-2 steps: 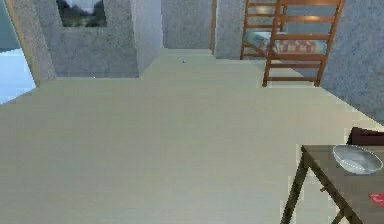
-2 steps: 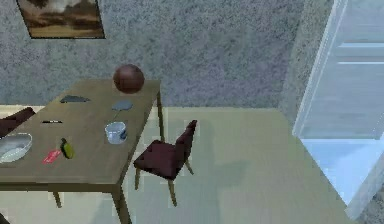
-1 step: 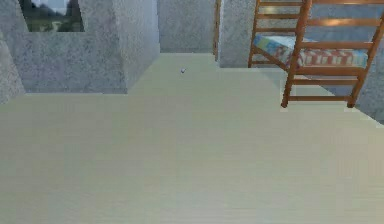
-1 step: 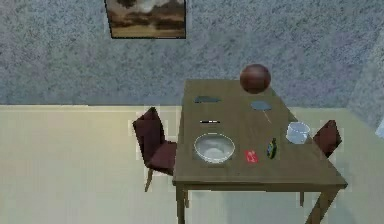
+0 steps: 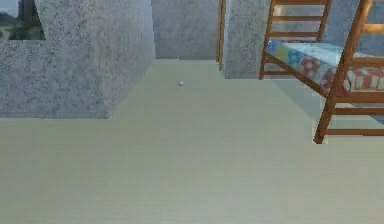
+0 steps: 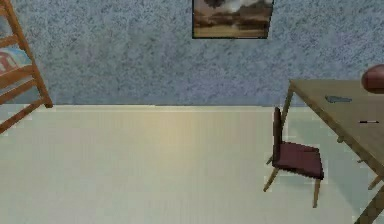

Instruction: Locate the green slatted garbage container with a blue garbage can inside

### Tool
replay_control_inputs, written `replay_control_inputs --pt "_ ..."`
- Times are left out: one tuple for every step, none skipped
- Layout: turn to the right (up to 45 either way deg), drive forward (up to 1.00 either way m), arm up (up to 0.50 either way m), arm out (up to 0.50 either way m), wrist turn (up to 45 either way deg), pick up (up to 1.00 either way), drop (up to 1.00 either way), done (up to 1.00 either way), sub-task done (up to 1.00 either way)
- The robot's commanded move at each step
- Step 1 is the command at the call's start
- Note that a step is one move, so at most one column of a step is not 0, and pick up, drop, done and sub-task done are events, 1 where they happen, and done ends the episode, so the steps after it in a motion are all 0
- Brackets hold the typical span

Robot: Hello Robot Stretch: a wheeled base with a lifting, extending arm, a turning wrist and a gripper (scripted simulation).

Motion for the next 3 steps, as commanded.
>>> replay_control_inputs --pt "0.0 1.00 0.00 0.00 0.0 0.00 0.00 0.00 0.00" --pt "3.0 0.00 0.00 0.00 0.0 0.00 0.00 0.00 0.00" --pt "0.0 1.00 0.00 0.00 0.0 0.00 0.00 0.00 0.00"
